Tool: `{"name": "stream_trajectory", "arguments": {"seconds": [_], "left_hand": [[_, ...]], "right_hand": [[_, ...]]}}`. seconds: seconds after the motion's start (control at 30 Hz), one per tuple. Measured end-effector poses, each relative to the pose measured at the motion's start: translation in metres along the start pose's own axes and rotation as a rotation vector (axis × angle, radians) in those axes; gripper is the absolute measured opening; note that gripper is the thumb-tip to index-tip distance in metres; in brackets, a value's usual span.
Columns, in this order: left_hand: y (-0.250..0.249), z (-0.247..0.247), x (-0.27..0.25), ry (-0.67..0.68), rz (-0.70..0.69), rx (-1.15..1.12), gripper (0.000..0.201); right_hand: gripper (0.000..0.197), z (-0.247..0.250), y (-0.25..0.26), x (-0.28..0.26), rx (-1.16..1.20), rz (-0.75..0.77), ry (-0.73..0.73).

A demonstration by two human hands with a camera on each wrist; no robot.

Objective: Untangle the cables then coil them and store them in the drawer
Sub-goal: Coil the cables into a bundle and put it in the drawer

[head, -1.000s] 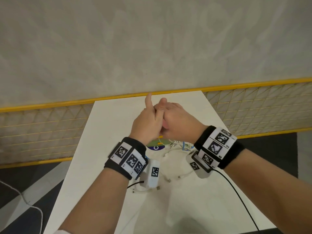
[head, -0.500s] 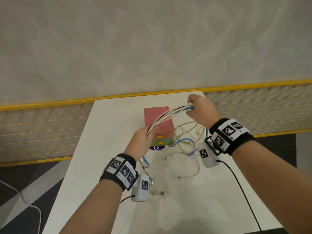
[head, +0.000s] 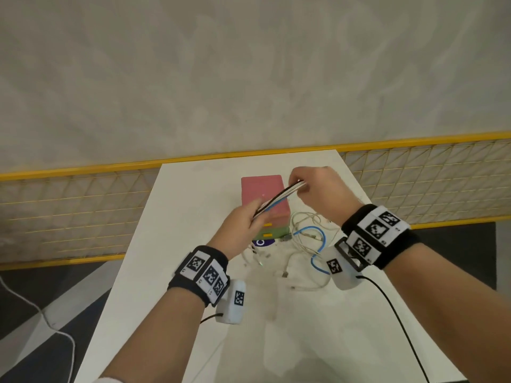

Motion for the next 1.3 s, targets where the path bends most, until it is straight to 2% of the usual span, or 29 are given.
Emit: {"name": "stream_trajectory", "arguments": {"seconds": [0.07,0.13,0.2,0.27,0.33,0.37,0.4,0.43,0.5,0.53,0.6,0.67,0.77,0.9,0.97,1.03,1.1,1.2,1.3], "left_hand": [[0.02,0.003,-0.006,-0.001,0.058,0.036,0.013],[0.038,0.006,-0.011,-0.006,0.135,0.099,0.009],[0.047,0.005,-0.012,0.015,0.184,0.172,0.01],[0.052,0.007,-0.009,-0.001,0.234,0.213,0.014],[0.049,0.006,-0.004,-0.009,0.239,0.281,0.017],[0.044,0.002,0.0,0.001,0.221,0.319,0.017],[0.037,-0.004,0.001,0.033,0.204,0.362,0.016],[0.03,-0.013,0.004,0.075,0.175,0.389,0.018],[0.009,-0.028,0.009,0.139,0.106,0.414,0.027],[0.0,-0.032,0.01,0.162,0.106,0.369,0.028],[-0.013,-0.032,0.01,0.183,0.057,0.259,0.028],[-0.011,-0.019,0.007,0.154,-0.011,0.234,0.024],[0.002,-0.004,0.002,0.114,-0.07,0.345,0.025],[-0.004,-0.006,0.005,0.143,-0.119,0.496,0.019],[-0.011,-0.01,0.008,0.174,-0.151,0.584,0.017],[-0.024,-0.016,0.01,0.203,-0.208,0.6,0.018],[-0.036,-0.016,0.011,0.23,-0.204,0.52,0.015],[-0.041,0.008,0.013,0.173,-0.038,0.196,0.029],[-0.046,0.03,0.012,0.017,0.037,-0.071,0.036]], "right_hand": [[0.024,0.014,-0.016,0.001,0.133,-0.117,-0.111],[0.024,0.018,-0.034,-0.001,0.15,-0.178,-0.147],[0.024,0.005,-0.047,-0.011,0.061,-0.194,-0.021],[0.027,-0.012,-0.056,-0.025,-0.057,-0.23,0.203],[0.066,-0.024,-0.056,-0.037,-0.283,-0.172,0.36],[0.082,-0.03,-0.049,-0.039,-0.37,-0.1,0.377],[0.089,-0.037,-0.036,-0.039,-0.397,-0.014,0.36],[0.085,-0.046,-0.018,-0.039,-0.375,0.069,0.331],[0.062,-0.067,0.012,-0.043,-0.302,0.198,0.293],[0.051,-0.072,0.02,-0.043,-0.255,0.2,0.285],[0.035,-0.071,0.017,-0.039,-0.175,0.107,0.281],[0.023,-0.057,0.009,-0.033,-0.15,0.053,0.231],[0.016,-0.038,-0.002,-0.031,-0.037,-0.053,0.147],[0.014,-0.05,-0.013,-0.039,-0.124,-0.095,0.197],[0.017,-0.06,-0.009,-0.042,-0.249,-0.015,0.218],[0.016,-0.067,0.004,-0.045,-0.27,0.04,0.231],[0.012,-0.07,0.007,-0.048,-0.206,-0.036,0.262],[0.013,-0.063,-0.009,-0.05,-0.06,-0.284,0.266],[0.038,-0.054,-0.024,-0.054,0.206,-0.562,0.183]]}}
Point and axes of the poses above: each hand's wrist, its own x-axis towards the middle knuckle, its own z-axis out of the back of the hand, y = z × x, the point moved 7 cm from there along x, towards the middle knuckle, and after that the axes turned 15 degrees about -y, right-handed, at the moved point
